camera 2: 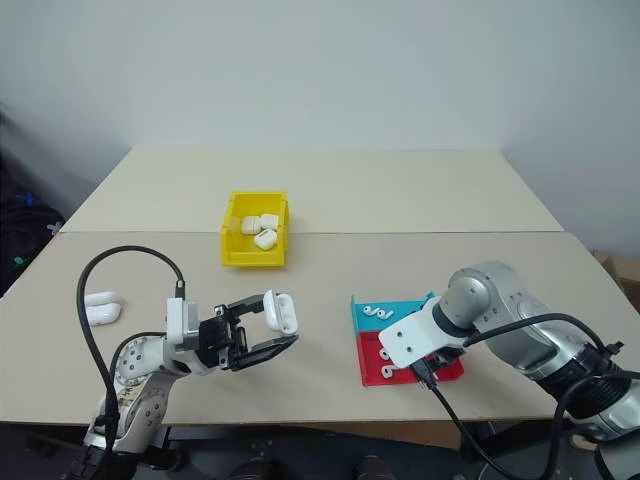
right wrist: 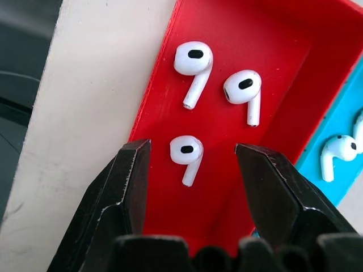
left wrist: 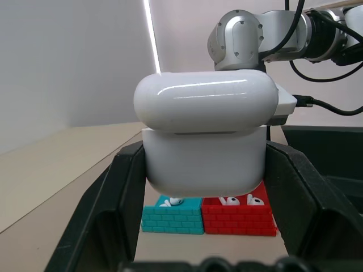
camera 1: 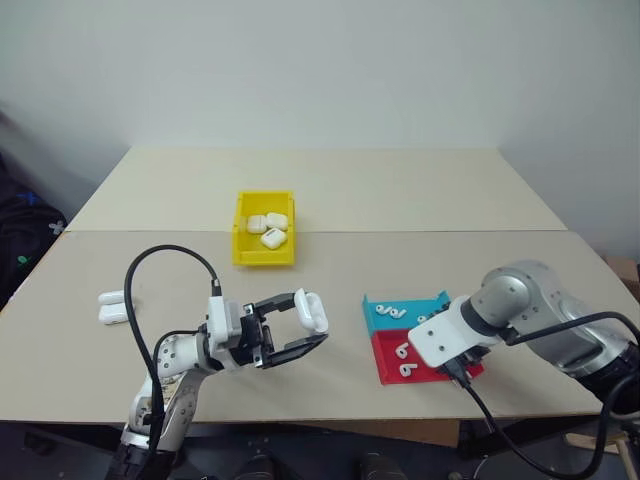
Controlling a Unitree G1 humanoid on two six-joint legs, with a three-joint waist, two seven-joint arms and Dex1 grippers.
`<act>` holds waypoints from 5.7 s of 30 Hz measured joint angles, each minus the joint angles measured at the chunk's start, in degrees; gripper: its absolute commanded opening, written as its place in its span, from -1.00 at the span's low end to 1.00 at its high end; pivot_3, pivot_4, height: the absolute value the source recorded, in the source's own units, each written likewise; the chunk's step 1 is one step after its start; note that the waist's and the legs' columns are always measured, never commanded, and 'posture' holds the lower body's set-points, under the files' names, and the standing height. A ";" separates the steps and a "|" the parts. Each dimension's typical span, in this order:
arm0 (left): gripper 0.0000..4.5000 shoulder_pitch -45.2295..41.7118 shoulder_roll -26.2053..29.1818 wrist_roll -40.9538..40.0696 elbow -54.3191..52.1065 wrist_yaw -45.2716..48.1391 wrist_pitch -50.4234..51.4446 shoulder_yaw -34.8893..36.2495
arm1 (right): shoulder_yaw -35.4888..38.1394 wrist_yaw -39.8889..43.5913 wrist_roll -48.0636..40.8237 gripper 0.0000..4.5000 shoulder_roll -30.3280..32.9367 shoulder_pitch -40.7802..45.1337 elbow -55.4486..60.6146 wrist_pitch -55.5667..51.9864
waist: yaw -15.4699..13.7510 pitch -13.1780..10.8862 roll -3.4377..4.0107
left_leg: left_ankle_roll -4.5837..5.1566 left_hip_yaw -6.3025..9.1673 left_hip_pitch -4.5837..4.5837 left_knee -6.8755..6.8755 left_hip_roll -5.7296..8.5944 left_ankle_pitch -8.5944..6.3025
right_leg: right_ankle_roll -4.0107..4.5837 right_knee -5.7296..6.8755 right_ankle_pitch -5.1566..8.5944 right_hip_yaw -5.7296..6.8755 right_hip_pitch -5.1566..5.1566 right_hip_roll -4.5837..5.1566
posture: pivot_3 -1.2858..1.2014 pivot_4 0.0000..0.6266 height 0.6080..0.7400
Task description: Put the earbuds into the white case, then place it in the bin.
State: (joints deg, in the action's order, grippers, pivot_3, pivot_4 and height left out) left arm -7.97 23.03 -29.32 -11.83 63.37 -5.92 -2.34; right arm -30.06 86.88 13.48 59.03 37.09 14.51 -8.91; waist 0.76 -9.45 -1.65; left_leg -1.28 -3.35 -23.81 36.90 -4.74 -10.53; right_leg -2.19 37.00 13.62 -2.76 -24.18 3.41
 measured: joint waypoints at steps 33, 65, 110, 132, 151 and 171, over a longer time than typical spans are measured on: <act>0.24 1.47 1.40 2.32 -0.01 -1.19 -1.07 0.01 | -0.37 0.69 4.34 0.02 -3.69 0.11 -4.96 5.82 | 0.00 0.00 0.00 | 0.00 0.00 0.00 0.00 0.00 0.00 | 0.09 0.00 -0.05 0.01 0.00 0.00 | 0.03 -0.52 1.00; 0.24 1.46 1.98 3.45 0.00 -1.93 -1.35 -1.18 | -0.19 1.26 5.49 -0.06 -2.91 0.09 -6.00 10.81 | 0.01 0.00 0.00 | 0.00 0.00 0.00 -0.01 0.00 0.00 | 0.09 0.00 -0.03 0.01 0.00 0.00 | 0.03 -0.52 1.00; 0.24 -9.57 1.76 -7.85 -10.35 -3.92 11.46 -1.48 | 39.52 -10.35 -42.06 -0.48 -6.12 2.63 6.69 -23.16 | 0.21 -0.01 0.00 | 0.00 0.04 0.00 -0.01 -0.01 0.00 | 0.08 -0.01 -0.05 0.01 0.03 -0.03 | 0.03 -0.52 1.00; 0.24 -10.67 -2.17 -14.26 -14.09 -3.05 16.12 -1.43 | 37.52 -17.05 -59.36 -0.48 -26.08 3.01 8.70 -13.85 | 0.09 0.00 0.01 | 0.04 0.06 -0.02 -0.02 -0.01 -0.02 | 0.09 -0.01 -0.07 0.00 0.07 -0.05 | 0.03 -0.52 1.00; 0.24 -10.02 -3.80 -13.38 -14.11 -2.69 15.82 -1.44 | 32.49 -14.46 -54.79 -0.48 -25.50 3.13 6.67 -9.28 | 0.07 0.00 0.01 | 0.04 0.06 -0.03 -0.02 -0.01 -0.02 | 0.08 -0.02 -0.06 0.01 0.05 -0.05 | 0.03 -0.52 1.00; 0.24 -9.33 -4.04 -11.03 -13.66 -2.47 15.82 -2.04 | 31.32 -12.00 -52.07 0.22 -23.39 2.37 6.13 -5.23 | 0.05 0.00 0.01 | 0.04 0.06 -0.03 -0.02 -0.01 -0.02 | 0.07 -0.04 -0.05 0.01 0.04 -0.05 | 0.03 -0.52 1.00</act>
State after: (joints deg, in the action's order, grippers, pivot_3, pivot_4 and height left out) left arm -17.30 18.98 -40.35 -25.48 60.90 9.90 -4.37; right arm 1.26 74.88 -38.59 35.64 39.46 20.64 -14.14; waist 0.81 -9.46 -1.64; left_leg -1.23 -3.30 -23.84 36.88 -4.75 -10.55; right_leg -2.12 36.96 13.57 -2.75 -24.13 3.36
